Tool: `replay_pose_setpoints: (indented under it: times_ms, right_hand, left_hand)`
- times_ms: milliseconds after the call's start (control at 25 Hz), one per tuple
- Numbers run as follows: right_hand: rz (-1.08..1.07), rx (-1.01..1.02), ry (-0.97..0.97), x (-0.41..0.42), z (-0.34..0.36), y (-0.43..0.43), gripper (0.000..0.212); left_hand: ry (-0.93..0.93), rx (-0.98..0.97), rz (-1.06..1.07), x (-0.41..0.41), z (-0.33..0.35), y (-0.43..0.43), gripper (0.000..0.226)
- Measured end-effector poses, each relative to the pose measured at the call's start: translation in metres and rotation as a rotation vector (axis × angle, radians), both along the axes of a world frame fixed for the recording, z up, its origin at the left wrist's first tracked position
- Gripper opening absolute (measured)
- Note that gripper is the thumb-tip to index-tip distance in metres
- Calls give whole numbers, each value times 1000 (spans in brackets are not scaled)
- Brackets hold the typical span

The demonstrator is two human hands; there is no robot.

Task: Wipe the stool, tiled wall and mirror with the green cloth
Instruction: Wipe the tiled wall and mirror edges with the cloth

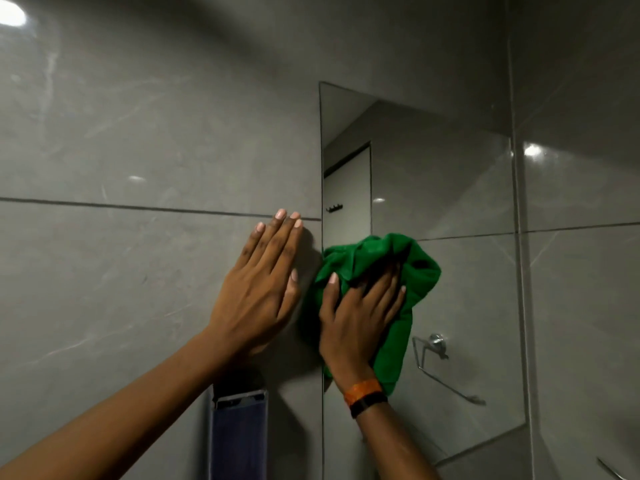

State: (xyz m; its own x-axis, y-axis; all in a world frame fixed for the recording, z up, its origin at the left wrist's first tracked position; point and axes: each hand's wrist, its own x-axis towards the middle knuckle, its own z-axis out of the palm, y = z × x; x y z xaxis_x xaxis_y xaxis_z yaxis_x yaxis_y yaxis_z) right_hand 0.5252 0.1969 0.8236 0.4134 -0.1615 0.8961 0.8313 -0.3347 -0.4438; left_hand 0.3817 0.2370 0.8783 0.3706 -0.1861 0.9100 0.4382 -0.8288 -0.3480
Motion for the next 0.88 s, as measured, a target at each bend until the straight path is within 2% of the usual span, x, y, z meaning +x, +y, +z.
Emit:
replay_pose_setpoints:
  times_ms: [240, 400, 600, 760, 880]
  right_hand:
    - [57, 85, -89, -1, 137, 6, 68]
    - [95, 83, -109, 2, 203, 3, 68]
    - [139, 50, -114, 5, 256, -1, 67]
    - [168, 76, -133, -3, 281, -3, 55]
    - [269, 66, -238, -15, 294, -6, 45]
  left_hand:
    - [-139, 14, 16, -12, 57, 6, 62]
    - [-153, 12, 37, -18, 77, 9, 63]
    - [-154, 0, 31, -31, 104, 12, 64]
    - [-81, -62, -29, -49, 116, 10, 67]
    - [16, 8, 123, -74, 117, 10, 67]
